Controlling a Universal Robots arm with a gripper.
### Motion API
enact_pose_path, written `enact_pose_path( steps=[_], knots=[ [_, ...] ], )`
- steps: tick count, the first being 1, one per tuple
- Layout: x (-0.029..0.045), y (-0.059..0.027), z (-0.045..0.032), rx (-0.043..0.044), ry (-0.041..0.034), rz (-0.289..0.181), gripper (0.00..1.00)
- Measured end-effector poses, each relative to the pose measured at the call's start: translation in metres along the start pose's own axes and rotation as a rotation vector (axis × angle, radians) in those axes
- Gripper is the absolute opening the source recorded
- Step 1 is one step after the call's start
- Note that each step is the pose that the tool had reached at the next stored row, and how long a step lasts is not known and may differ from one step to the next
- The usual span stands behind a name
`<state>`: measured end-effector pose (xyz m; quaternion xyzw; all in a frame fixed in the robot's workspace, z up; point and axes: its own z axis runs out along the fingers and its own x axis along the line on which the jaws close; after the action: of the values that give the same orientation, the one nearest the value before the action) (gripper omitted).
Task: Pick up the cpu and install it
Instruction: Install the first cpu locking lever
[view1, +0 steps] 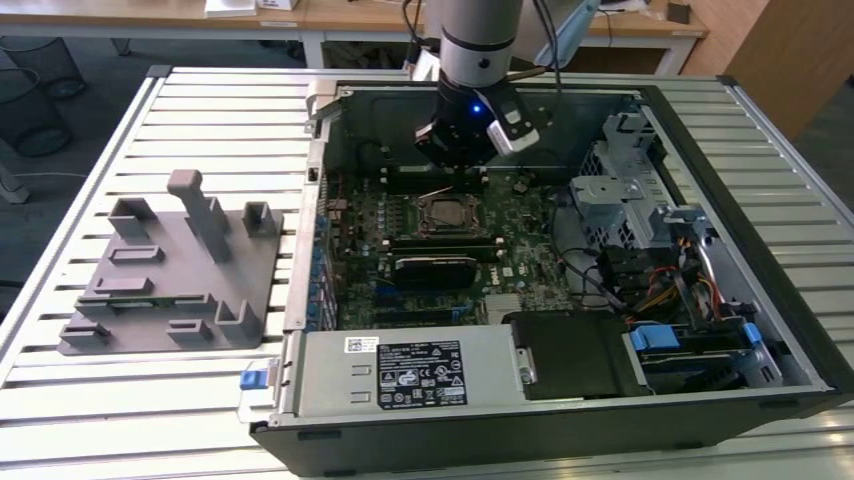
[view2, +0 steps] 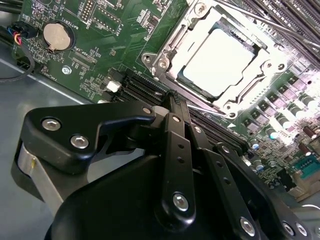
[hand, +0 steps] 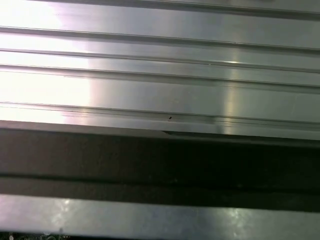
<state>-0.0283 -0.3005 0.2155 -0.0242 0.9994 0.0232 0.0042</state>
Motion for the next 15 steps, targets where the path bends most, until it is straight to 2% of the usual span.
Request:
enact_pose_path(
  steps=[6,15],
  knots=[
    [-0.0011,0.0011,0.0042,0.0043,0.0002,0.000,0.11],
    [-0.0024,0.0009,0.0144,0.0050,0.0009,0.000,0.11]
  ],
)
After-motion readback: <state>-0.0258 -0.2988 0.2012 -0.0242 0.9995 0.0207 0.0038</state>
